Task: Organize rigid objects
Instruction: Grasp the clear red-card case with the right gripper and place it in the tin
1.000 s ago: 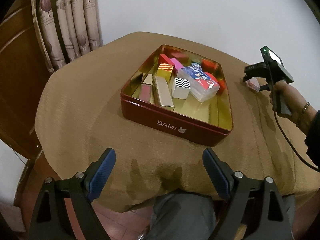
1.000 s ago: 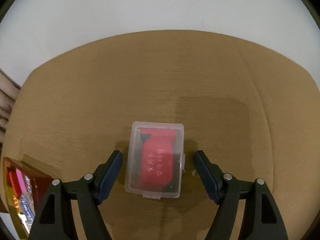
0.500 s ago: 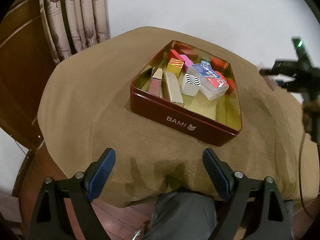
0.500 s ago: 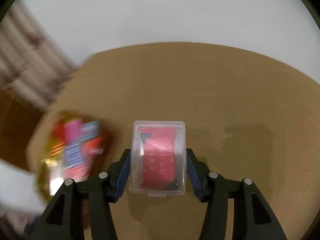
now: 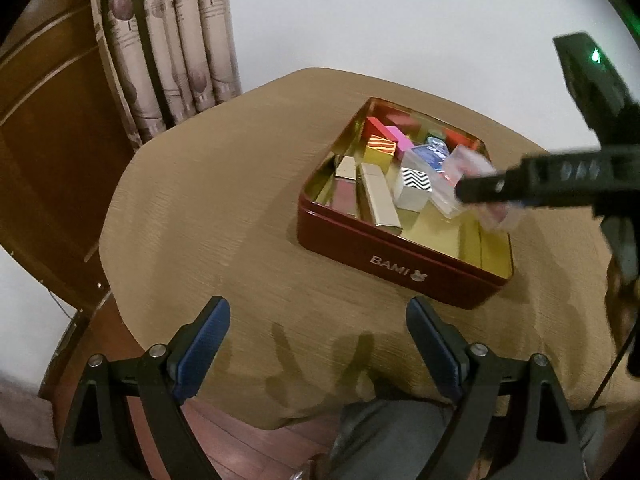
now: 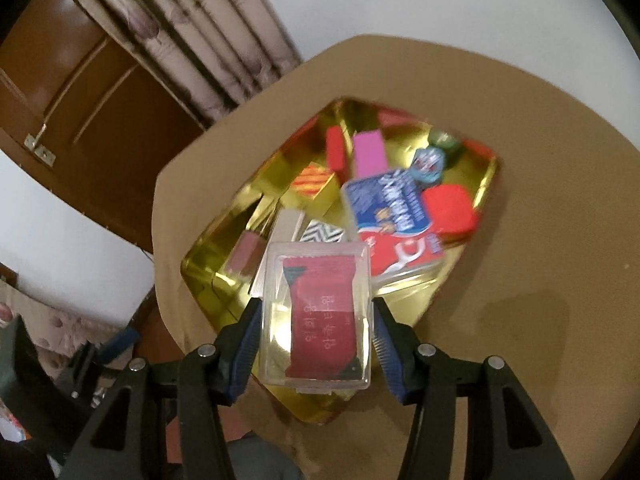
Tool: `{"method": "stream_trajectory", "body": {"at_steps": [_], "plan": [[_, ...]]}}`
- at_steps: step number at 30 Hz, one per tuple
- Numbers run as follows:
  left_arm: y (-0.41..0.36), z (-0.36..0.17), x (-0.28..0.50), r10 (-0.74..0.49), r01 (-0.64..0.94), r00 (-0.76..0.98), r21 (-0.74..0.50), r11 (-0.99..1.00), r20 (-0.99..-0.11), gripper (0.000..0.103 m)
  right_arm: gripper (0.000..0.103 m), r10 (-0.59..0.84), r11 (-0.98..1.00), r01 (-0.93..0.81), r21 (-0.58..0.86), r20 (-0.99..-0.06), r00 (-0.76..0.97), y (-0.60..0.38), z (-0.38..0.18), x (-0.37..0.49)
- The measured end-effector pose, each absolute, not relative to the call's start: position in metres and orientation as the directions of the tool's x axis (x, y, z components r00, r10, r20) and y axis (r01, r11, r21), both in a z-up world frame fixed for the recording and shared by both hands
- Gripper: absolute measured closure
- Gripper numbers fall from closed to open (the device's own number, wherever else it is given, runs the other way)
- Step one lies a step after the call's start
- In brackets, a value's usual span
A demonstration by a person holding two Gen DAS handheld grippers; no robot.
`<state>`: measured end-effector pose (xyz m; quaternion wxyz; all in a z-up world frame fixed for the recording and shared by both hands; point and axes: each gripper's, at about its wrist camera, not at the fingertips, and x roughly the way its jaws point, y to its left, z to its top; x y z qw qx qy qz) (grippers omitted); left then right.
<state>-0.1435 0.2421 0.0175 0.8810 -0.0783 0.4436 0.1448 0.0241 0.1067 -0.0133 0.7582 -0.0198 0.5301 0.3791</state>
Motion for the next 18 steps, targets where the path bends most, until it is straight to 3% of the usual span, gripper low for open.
{"method": "stream_trajectory", "body": {"at_steps": [18], "plan": [[0.238, 0.017, -0.144, 0.188, -0.328, 0.561, -0.008, 0.945, -0.806, 0.015, 0.049, 0.364, 0.731, -0.670, 0.128, -0.904, 0.224, 0.142, -0.051, 0.006]]}}
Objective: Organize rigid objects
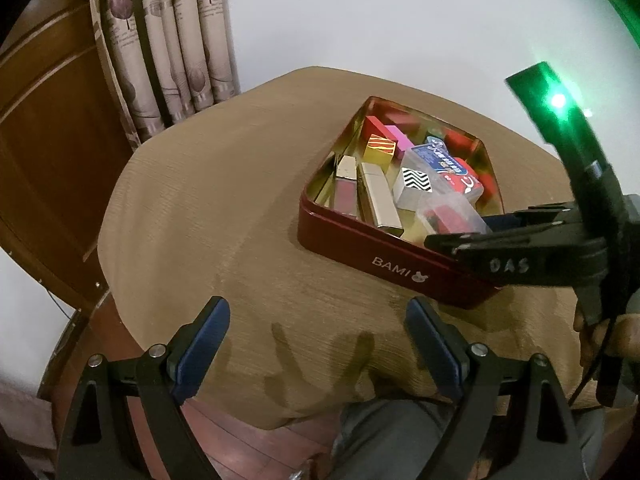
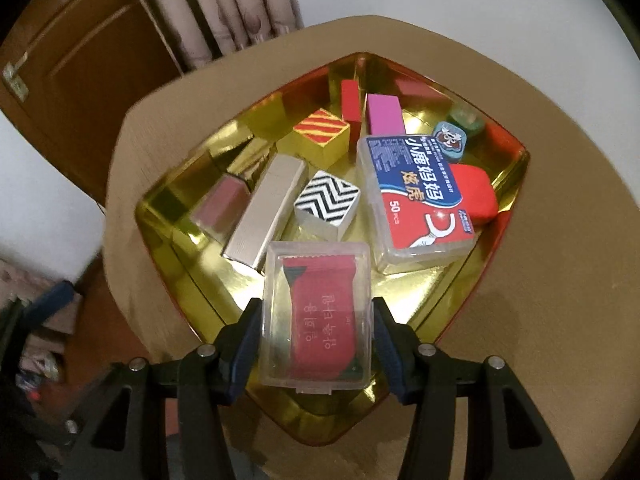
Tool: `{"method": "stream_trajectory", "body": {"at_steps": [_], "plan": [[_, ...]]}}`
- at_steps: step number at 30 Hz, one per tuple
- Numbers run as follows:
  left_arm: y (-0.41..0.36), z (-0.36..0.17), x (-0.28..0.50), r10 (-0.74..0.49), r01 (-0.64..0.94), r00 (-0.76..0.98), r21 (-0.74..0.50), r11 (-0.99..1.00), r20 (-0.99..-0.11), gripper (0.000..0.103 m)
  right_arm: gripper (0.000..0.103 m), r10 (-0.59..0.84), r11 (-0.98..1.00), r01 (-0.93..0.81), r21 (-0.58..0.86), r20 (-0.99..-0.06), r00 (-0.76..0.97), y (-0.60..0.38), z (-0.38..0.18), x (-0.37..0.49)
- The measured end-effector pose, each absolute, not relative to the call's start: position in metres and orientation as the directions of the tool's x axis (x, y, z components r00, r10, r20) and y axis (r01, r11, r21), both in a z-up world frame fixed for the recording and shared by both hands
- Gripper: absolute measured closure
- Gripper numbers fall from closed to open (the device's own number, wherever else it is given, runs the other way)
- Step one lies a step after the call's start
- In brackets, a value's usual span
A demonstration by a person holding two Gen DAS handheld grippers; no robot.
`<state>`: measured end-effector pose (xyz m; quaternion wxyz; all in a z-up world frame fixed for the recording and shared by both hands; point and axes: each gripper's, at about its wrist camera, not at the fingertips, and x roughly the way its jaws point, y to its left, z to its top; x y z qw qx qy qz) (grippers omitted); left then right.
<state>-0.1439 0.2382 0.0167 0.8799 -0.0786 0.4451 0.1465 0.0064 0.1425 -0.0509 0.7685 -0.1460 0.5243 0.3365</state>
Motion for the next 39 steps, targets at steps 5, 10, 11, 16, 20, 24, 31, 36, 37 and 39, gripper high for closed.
{"method": "stream_trajectory", "body": {"at_steps": [5, 10, 11, 16, 20, 24, 31, 36, 37, 39], "plan": [[0.236, 0.018, -0.145, 0.190, -0.324, 0.567, -0.006, 0.946, -0.802, 0.015, 0.047, 0.335, 0.739, -0.668, 0.087, -0.908, 0.252, 0.146, -0.052, 0.006], [0.236, 0.018, -0.146, 0.186, -0.325, 0.569, -0.012, 0.946, -0.801, 0.015, 0.046, 0.297, 0.751, -0.660, -0.006, -0.890, 0.347, 0.146, -0.049, 0.002], [0.236, 0.019, -0.147, 0.189, -0.328, 0.570, -0.010, 0.945, -0.800, 0.015, 0.046, 0.290, 0.752, -0.658, -0.032, -0.881, 0.374, 0.146, -0.046, -0.002], [0.240, 0.019, -0.146, 0.191, -0.331, 0.573, -0.012, 0.944, -0.797, 0.015, 0.046, 0.299, 0.768, -0.637, -0.067, -0.842, 0.448, 0.141, -0.036, -0.014], [0.239, 0.019, -0.146, 0.196, -0.327, 0.580, -0.006, 0.945, -0.791, 0.015, 0.046, 0.303, 0.789, -0.608, -0.081, -0.810, 0.501, 0.136, -0.022, -0.023], [0.239, 0.024, -0.149, 0.196, -0.325, 0.603, -0.014, 0.945, -0.773, 0.015, 0.046, 0.304, 0.815, -0.573, -0.090, -0.775, 0.554, 0.128, -0.003, -0.033], [0.227, 0.039, -0.157, 0.209, -0.299, 0.657, 0.004, 0.954, -0.724, 0.013, 0.045, 0.294, 0.857, -0.506, -0.101, -0.711, 0.639, 0.109, 0.018, -0.055], [0.214, 0.048, -0.159, 0.214, -0.268, 0.690, 0.030, 0.963, -0.691, 0.010, 0.044, 0.287, 0.881, -0.464, -0.092, -0.676, 0.679, 0.093, 0.029, -0.069], [0.212, 0.049, -0.160, 0.212, -0.262, 0.695, 0.032, 0.964, -0.688, 0.010, 0.044, 0.280, 0.888, -0.451, -0.094, -0.668, 0.689, 0.089, 0.031, -0.072], [0.207, 0.052, -0.161, 0.212, -0.255, 0.707, 0.037, 0.966, -0.675, 0.010, 0.043, 0.272, 0.898, -0.430, -0.089, -0.656, 0.704, 0.082, 0.034, -0.077]]}}
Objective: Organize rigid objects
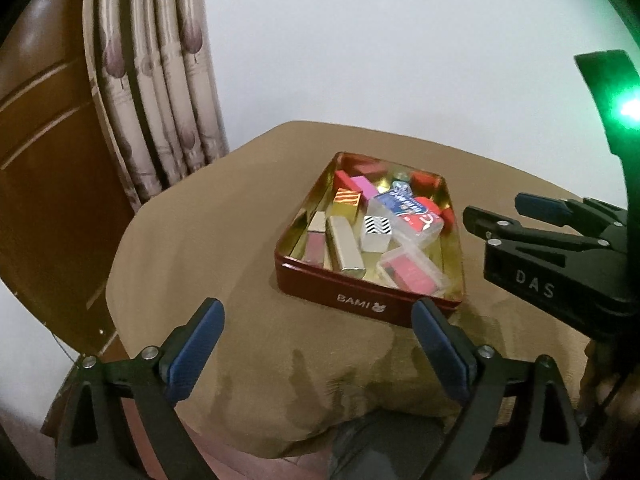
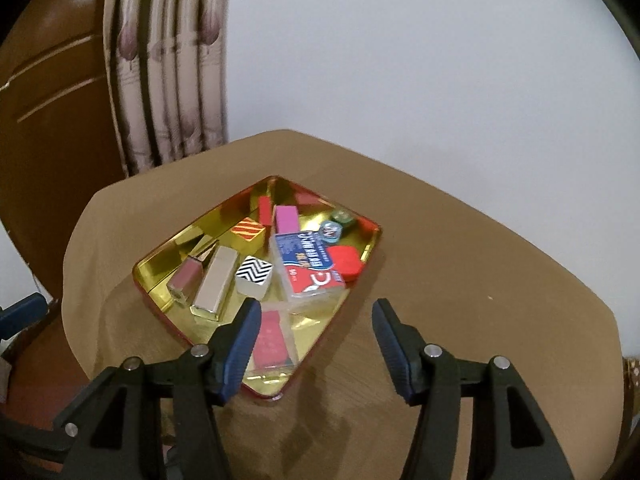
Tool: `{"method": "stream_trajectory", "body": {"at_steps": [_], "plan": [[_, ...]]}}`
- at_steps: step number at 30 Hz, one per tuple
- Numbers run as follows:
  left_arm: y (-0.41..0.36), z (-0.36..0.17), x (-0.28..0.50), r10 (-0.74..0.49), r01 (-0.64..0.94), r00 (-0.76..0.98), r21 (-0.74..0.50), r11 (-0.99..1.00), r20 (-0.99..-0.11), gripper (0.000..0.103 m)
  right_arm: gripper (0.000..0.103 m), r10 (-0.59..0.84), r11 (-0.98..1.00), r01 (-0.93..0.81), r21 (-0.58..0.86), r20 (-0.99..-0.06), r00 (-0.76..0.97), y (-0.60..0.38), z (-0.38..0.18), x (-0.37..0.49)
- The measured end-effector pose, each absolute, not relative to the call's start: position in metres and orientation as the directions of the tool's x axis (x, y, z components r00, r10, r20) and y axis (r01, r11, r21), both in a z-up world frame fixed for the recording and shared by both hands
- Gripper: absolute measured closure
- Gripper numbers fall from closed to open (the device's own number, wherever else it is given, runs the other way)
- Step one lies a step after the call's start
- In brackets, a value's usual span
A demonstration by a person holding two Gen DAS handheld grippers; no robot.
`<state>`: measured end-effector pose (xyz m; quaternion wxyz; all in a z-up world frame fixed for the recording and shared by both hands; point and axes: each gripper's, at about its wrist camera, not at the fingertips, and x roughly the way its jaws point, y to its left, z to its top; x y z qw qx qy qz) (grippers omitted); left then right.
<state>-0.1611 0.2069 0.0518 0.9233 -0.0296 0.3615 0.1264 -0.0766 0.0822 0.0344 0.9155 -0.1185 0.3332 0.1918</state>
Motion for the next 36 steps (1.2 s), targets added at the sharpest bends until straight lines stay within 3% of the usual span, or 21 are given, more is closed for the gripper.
{"method": "stream_trajectory", "body": {"at_steps": [12, 24, 36], "plan": [[0.184, 0.077, -0.181, 0.172, -0.184, 0.786, 0.041, 0.982, -0.594, 0.010, 0.034, 0.193, 0.956, -0.284, -0.078, -0.564, 0.803, 0.041, 0.053, -0.119], [0.167, 0.095, -0.204, 0.161, -0.129, 0.849, 0.098, 0.987, -0.503, 0.001, 0.034, 0.143, 0.975, -0.211, -0.076, -0.516, 0.844, 0.026, 0.066, -0.150], [0.190, 0.101, -0.197, 0.118, -0.116, 0.844, 0.037, 0.993, -0.524, 0.001, 0.033, 0.153, 0.976, -0.210, -0.053, -0.517, 0.842, 0.030, 0.066, -0.159]]}}
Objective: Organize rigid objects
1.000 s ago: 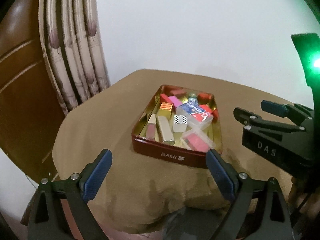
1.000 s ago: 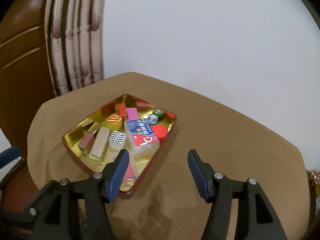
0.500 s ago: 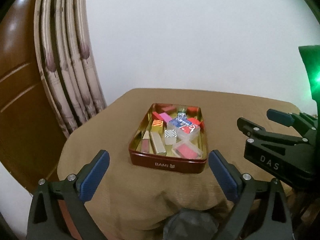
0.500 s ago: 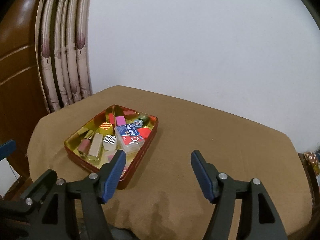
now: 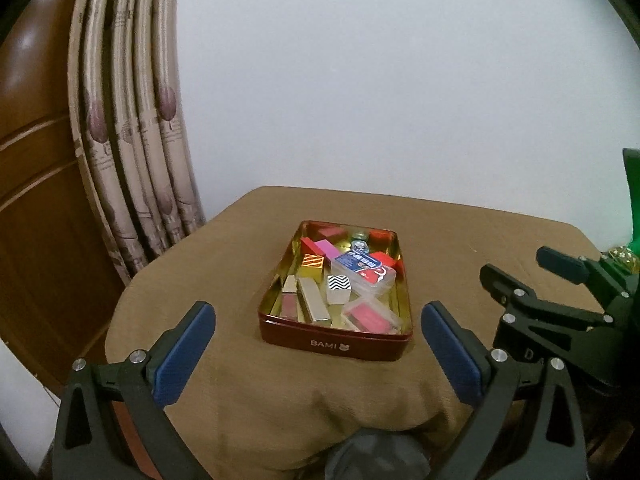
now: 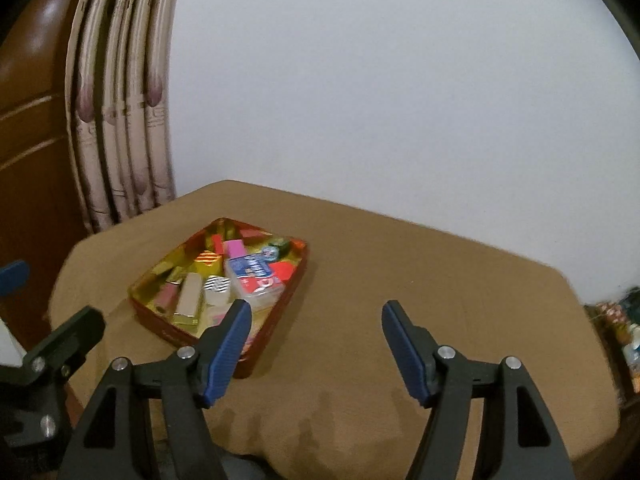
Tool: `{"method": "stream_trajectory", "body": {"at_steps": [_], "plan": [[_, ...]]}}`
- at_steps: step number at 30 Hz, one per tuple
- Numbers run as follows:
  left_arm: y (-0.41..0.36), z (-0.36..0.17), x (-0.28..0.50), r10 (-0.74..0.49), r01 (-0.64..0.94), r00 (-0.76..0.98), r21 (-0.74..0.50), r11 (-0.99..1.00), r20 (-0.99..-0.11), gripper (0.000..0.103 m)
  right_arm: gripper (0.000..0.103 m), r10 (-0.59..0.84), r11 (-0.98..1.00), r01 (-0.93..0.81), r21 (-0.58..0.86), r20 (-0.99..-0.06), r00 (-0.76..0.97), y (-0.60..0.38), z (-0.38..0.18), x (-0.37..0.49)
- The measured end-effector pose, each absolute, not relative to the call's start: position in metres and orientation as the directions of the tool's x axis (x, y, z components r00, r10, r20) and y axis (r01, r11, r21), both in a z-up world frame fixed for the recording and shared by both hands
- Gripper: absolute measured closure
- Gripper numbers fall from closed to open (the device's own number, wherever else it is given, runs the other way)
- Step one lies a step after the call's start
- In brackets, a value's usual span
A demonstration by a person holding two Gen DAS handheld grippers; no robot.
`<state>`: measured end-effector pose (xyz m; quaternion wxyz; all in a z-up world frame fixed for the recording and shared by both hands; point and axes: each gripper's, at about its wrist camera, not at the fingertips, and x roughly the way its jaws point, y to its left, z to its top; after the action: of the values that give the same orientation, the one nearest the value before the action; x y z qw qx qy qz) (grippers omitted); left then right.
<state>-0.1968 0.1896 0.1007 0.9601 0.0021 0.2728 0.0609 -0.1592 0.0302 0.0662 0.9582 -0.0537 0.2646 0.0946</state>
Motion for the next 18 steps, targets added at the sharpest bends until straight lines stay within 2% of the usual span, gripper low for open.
{"method": "stream_trajectory", "body": {"at_steps": [3, 6, 10, 14, 18], "plan": [[0.193, 0.101, -0.193, 0.138, -0.129, 0.847, 0.052, 0.990, -0.513, 0.001, 0.033, 0.154, 0.976, -0.210, -0.051, -0.518, 0.841, 0.033, 0.063, -0.158], [0.199, 0.101, -0.188, 0.141, -0.137, 0.845, 0.047, 0.989, -0.515, 0.001, 0.033, 0.132, 0.981, -0.184, -0.061, -0.480, 0.867, 0.035, 0.063, -0.164], [0.207, 0.100, -0.184, 0.136, -0.145, 0.841, 0.023, 0.989, -0.523, 0.001, 0.026, 0.113, 0.986, -0.155, -0.066, -0.424, 0.899, 0.037, 0.066, -0.173], [0.215, 0.100, -0.182, 0.129, -0.151, 0.841, 0.002, 0.989, -0.526, 0.001, 0.025, 0.131, 0.985, -0.165, -0.058, -0.384, 0.914, 0.040, 0.070, -0.178], [0.219, 0.100, -0.180, 0.115, -0.142, 0.841, -0.010, 0.990, -0.529, 0.001, 0.025, 0.136, 0.981, -0.179, -0.077, -0.387, 0.912, 0.046, 0.070, -0.178]]}}
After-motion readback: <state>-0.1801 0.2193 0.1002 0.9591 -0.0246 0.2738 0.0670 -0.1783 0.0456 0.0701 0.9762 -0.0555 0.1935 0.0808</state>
